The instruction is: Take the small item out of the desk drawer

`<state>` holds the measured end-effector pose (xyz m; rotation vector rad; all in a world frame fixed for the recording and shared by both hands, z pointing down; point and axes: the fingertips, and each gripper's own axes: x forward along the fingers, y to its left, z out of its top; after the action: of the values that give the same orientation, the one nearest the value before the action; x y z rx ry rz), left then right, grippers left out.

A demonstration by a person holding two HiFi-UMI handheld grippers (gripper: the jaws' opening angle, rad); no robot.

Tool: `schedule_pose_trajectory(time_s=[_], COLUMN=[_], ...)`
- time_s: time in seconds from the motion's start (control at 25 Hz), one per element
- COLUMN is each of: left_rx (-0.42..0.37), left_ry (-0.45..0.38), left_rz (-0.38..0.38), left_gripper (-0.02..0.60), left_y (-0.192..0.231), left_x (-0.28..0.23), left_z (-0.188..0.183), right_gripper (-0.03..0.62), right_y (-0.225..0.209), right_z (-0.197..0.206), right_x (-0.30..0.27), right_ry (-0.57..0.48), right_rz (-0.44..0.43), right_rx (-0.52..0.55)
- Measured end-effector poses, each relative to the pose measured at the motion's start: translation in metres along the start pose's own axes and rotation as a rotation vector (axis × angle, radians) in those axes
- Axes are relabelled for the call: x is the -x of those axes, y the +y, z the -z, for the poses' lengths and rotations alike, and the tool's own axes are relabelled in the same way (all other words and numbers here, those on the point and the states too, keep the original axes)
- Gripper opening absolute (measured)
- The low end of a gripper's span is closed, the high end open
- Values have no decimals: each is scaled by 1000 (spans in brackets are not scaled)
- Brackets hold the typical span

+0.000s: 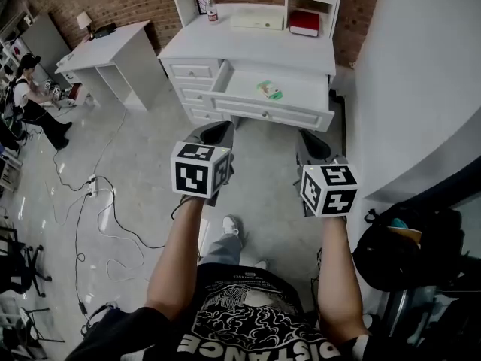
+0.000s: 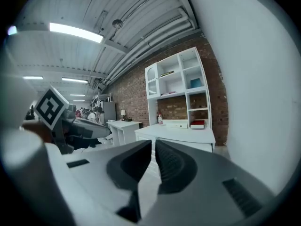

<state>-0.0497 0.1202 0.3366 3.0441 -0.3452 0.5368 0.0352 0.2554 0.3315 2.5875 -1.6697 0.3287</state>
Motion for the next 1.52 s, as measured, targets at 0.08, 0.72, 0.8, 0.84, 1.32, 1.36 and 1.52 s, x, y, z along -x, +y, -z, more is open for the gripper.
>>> schedule_pose_trajectory(time_s=[0.08, 0.72, 0.8, 0.84, 1.32, 1.36, 1.52], left_rx=[0, 15, 18, 18, 42, 44, 48], left_ry=[-1, 6, 9, 10, 20, 18, 20], left_rz=[-3, 35, 41, 44, 58, 62, 79], left_gripper=[8, 8, 9, 9, 9, 9, 9], left_y=[4, 72, 84, 90, 177, 183, 202], left_x=[-6, -96, -108, -114, -173, -177, -191], left_z=[-2, -21, -24, -26, -41, -43, -46], right_gripper=[28, 167, 193, 196, 267, 271, 304], right_y=[-3, -24, -26, -27, -30, -29, -27], right_z=[-1, -11, -14, -15, -30, -31, -35], right_x=[-6, -105, -121, -130, -225, -232, -255], right_ry=[2, 76, 85, 88, 139, 144, 162], right_rz=[1, 1, 3, 6, 36, 39, 49], right_rx=[2, 23, 22, 22, 25, 31, 47])
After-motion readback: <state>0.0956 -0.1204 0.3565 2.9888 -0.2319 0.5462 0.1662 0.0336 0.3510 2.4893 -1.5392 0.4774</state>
